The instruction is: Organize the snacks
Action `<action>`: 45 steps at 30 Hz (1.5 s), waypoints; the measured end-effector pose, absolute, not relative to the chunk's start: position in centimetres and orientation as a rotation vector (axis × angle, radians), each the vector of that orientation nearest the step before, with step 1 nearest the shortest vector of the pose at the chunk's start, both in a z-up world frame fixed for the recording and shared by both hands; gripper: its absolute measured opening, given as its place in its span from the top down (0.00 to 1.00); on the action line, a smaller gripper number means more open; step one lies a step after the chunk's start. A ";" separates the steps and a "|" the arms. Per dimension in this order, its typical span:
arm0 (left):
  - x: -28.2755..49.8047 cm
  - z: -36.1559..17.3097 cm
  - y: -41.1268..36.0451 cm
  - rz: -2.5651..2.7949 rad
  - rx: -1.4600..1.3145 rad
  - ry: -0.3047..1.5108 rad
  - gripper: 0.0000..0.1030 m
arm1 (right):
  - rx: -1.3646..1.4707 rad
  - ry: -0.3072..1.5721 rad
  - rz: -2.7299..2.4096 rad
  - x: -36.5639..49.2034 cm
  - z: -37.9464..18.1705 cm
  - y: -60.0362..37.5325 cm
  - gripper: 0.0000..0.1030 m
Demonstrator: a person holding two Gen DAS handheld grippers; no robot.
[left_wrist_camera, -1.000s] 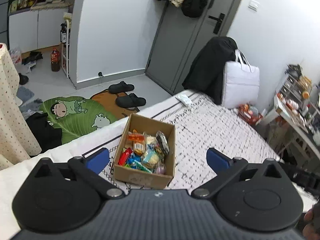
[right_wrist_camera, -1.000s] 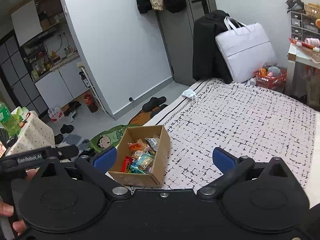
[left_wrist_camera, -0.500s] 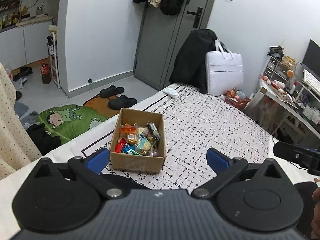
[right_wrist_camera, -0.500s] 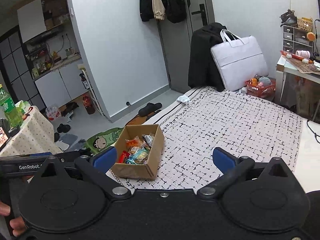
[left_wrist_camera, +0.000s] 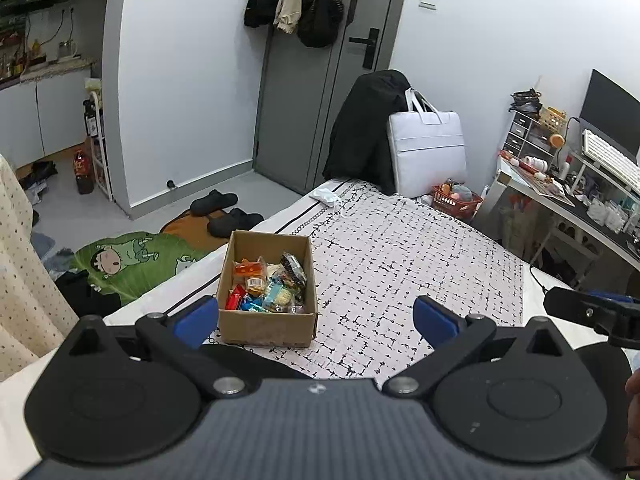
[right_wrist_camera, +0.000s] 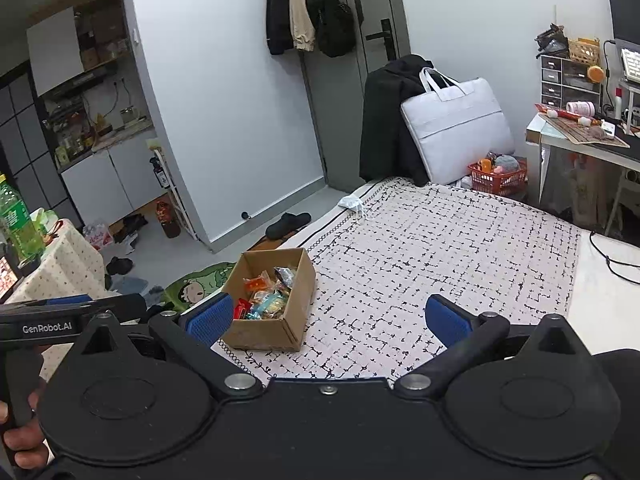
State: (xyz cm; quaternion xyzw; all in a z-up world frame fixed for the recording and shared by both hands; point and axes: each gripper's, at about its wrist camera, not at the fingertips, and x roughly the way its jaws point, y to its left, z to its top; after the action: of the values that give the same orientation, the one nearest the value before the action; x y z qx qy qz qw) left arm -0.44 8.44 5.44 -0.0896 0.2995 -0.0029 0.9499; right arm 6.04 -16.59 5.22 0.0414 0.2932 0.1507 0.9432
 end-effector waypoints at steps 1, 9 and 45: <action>-0.6 5.4 8.3 -0.008 -0.179 0.610 0.00 | 0.082 0.596 0.308 5.9 5.3 -16.6 0.00; -1.3 4.6 7.5 -0.019 -0.163 0.627 0.00 | 0.079 0.610 0.322 5.7 4.5 -16.7 0.00; -1.5 4.5 7.5 -0.029 -0.162 0.634 0.00 | 0.046 0.617 0.311 5.4 4.2 -16.5 0.00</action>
State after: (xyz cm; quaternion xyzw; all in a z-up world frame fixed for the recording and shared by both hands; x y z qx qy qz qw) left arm -1.52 7.46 4.52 -0.0793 0.3114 -0.0143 0.9468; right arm 5.38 -16.51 4.18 0.0227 0.3023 0.1526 0.9406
